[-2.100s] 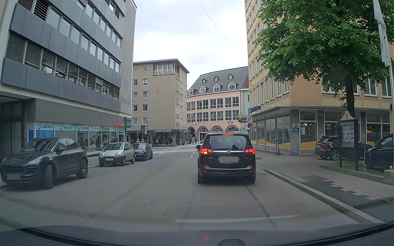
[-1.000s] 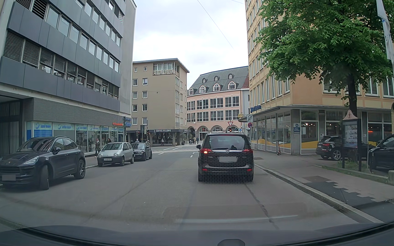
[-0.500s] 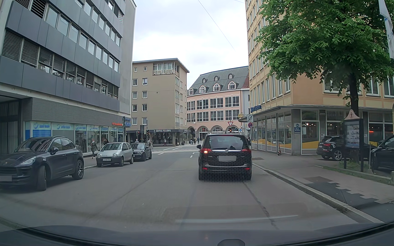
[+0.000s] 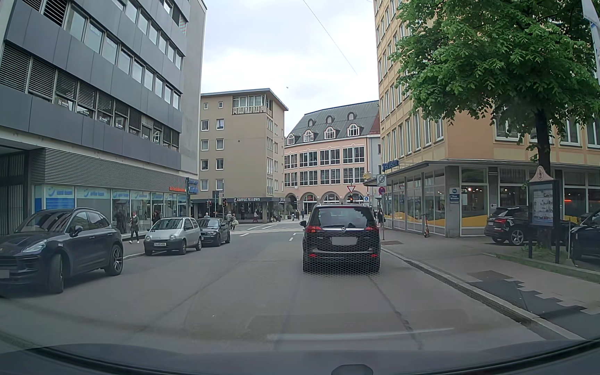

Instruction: Follow the waypoints while adhering to traffic rules and regulations

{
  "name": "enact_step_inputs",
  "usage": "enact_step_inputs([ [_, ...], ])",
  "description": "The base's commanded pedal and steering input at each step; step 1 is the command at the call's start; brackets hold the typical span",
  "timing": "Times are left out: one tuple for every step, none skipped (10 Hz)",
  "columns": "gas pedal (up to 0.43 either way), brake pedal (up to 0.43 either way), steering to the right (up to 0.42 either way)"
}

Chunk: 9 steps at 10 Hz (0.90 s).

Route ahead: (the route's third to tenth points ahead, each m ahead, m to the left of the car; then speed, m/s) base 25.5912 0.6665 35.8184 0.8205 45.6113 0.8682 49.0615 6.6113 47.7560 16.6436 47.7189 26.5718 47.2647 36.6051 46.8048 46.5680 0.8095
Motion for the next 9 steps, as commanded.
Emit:
enact_step_inputs([
  [0.000, 0.000, -0.005],
  [0.000, 0.000, -0.006],
  [0.028, 0.000, -0.006],
  [0.047, 0.000, -0.006],
  [0.047, 0.000, -0.006],
  [0.047, 0.000, -0.005],
  [0.047, 0.000, -0.006],
  [0.047, 0.000, -0.005],
  [0.047, 0.000, -0.006],
])
